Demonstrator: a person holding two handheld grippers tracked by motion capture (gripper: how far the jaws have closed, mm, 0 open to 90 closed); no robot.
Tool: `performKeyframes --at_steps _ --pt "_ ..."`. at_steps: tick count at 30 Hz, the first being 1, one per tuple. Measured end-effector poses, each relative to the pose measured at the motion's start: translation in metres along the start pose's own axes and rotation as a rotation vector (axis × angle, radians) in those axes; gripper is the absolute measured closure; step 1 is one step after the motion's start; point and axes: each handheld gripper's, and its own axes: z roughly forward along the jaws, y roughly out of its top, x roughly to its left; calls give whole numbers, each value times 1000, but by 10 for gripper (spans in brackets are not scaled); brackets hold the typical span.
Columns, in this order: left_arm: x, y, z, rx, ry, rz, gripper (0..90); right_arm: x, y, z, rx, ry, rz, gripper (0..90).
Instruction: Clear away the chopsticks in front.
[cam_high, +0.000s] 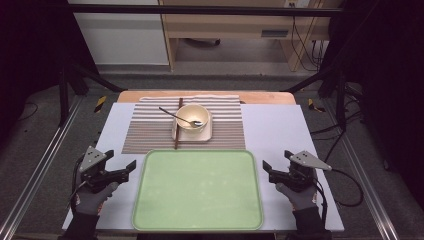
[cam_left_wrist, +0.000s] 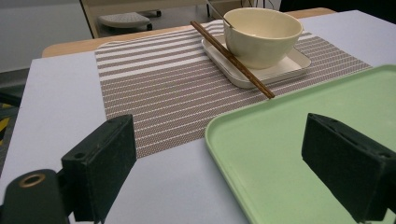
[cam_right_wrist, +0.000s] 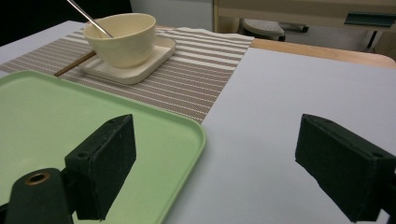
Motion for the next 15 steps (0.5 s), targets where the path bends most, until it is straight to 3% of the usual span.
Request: performKeyframes --at_steps 9,15 --pt "-5 5 5 4 -10 3 96 4 0 2 0 9 -3 127" --pt "-8 17 14 -3 -28 18 98 6 0 2 0 23 3 127"
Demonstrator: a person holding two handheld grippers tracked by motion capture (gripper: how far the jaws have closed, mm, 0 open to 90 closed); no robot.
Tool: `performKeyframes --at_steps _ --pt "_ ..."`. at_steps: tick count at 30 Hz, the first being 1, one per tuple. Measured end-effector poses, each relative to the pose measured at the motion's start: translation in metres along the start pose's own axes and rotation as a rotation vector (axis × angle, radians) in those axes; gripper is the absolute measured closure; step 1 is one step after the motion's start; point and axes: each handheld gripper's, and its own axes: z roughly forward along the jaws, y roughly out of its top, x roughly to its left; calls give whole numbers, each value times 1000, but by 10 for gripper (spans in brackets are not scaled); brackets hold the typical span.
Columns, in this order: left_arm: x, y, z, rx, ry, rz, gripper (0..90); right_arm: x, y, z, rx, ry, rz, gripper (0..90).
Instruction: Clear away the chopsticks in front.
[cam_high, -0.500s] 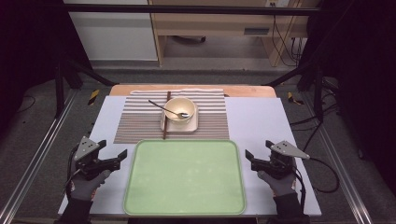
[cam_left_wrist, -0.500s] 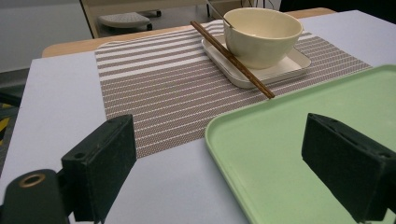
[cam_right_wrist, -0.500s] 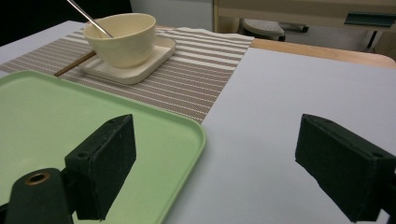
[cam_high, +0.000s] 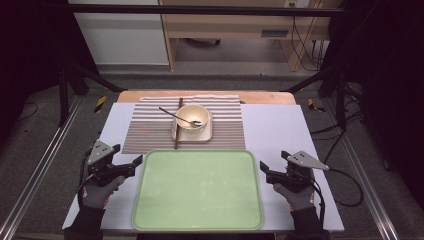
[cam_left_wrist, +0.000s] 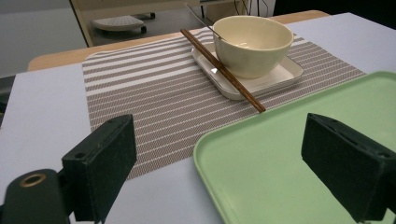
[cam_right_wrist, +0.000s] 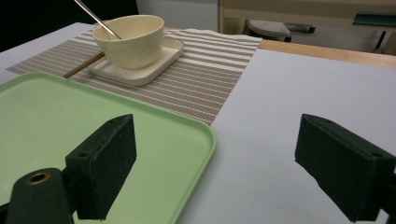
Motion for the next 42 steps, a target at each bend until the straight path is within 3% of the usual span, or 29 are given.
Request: performKeyframes --at_steps 17,29,42 --pt "-1 29 32 -21 13 8 124 0 1 1 -4 -4 6 128" --pt "-7 48 74 39 34 47 142 2 2 3 -1 -6 0 129" --pt "-13 56 107 91 48 73 163 1 2 3 -6 -14 4 133"
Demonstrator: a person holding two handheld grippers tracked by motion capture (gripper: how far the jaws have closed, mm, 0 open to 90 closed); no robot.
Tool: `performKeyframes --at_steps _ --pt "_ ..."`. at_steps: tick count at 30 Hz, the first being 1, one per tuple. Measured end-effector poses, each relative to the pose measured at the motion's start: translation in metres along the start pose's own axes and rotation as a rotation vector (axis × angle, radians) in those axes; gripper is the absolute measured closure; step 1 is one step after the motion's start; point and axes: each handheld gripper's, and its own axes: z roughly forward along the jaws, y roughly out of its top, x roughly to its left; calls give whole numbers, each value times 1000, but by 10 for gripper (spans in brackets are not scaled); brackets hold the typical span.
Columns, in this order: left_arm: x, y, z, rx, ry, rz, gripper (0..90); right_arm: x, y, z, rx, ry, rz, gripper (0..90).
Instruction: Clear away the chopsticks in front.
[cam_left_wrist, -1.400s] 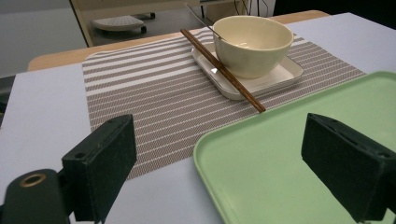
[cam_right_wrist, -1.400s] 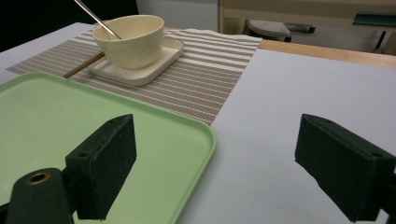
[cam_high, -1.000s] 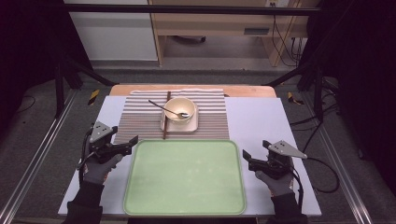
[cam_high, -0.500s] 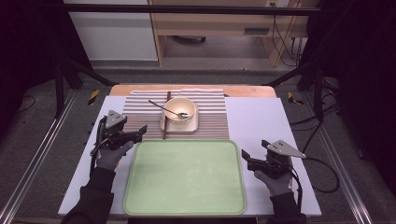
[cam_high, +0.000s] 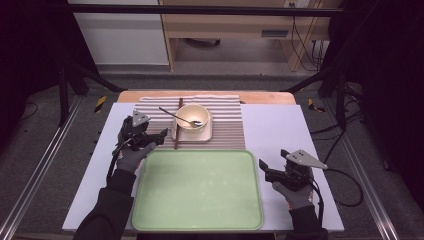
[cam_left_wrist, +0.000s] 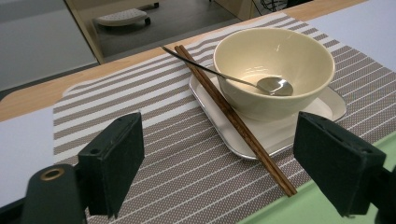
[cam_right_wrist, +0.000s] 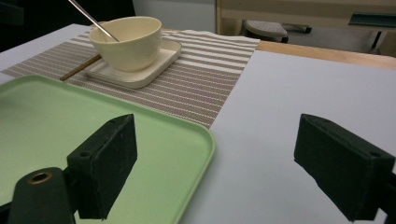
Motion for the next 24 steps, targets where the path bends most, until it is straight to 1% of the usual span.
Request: performKeyframes --at_steps 3,7,8,10,11,13,15,16,17,18,21,22,24 --pt "-5 1 12 18 -5 16 173 0 0 0 2 -2 -3 133" --pt "-6 2 21 35 -11 12 188 0 0 0 3 -3 -3 133" --pt "-7 2 26 42 -8 14 211 0 0 0 2 -2 0 133" --pt "-7 2 29 45 -6 13 223 -1 0 0 3 -3 -3 133" --pt "-8 3 31 52 -7 17 249 0 0 0 4 -1 1 133" --pt "-10 3 36 66 -8 26 258 0 0 0 5 -1 1 134" --pt "-10 2 43 83 -9 16 294 0 0 0 3 -1 2 135" --pt "-10 2 43 83 -9 16 307 0 0 0 3 -1 2 135" --pt "-10 1 46 90 -11 13 307 0 0 0 4 0 3 135" --pt "-10 0 48 104 -14 19 336 0 0 0 2 0 2 136" --pt "-12 -3 54 118 -21 28 388 -1 0 0 4 1 3 137" --pt "-13 -4 57 122 -31 24 405 0 0 1 5 1 3 139" --pt "-14 -5 59 122 -33 17 450 0 -1 1 6 0 1 141"
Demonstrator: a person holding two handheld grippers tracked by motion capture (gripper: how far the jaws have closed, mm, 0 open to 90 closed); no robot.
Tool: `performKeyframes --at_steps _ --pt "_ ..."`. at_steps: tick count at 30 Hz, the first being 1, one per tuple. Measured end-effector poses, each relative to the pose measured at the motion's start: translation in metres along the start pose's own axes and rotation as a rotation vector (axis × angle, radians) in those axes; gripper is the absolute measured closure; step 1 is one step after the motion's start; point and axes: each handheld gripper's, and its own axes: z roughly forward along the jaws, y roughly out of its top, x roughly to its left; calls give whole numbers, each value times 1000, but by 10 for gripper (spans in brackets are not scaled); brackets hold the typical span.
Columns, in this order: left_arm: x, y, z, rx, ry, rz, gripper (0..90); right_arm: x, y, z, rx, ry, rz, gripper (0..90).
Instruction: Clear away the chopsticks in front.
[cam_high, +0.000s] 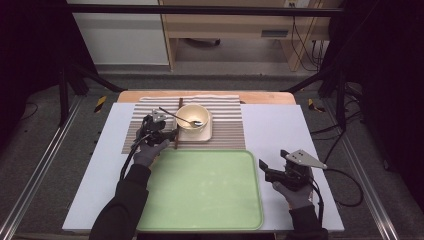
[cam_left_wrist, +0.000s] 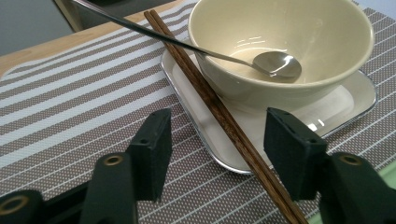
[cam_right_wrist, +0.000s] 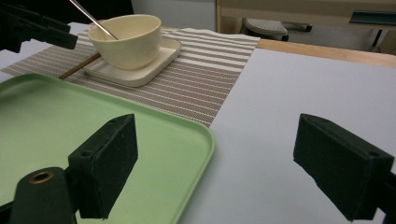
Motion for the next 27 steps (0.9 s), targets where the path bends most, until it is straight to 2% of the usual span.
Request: performKeyframes --at_steps 2,3,5,8,14,19,23,27 --pt "-1 -1 3 11 -4 0 465 0 0 0 0 0 -3 143" --pt "-1 -1 6 17 -13 -7 507 0 0 0 0 -1 -3 145" --pt "-2 -2 9 29 -14 -4 534 0 0 0 -1 -2 -2 146" --pt "-3 -2 12 28 -25 -12 553 0 0 0 -1 -2 -2 148" --pt "-6 -4 18 57 -31 -26 619 0 0 0 1 -2 -5 150" --pt "-6 -5 20 54 -32 -49 669 0 -1 0 3 -5 -8 151" --pt "-6 -4 20 57 -40 -47 697 0 -1 0 5 -3 -5 152" --pt "-5 -5 21 56 -37 -65 718 0 -1 0 5 -3 -6 153"
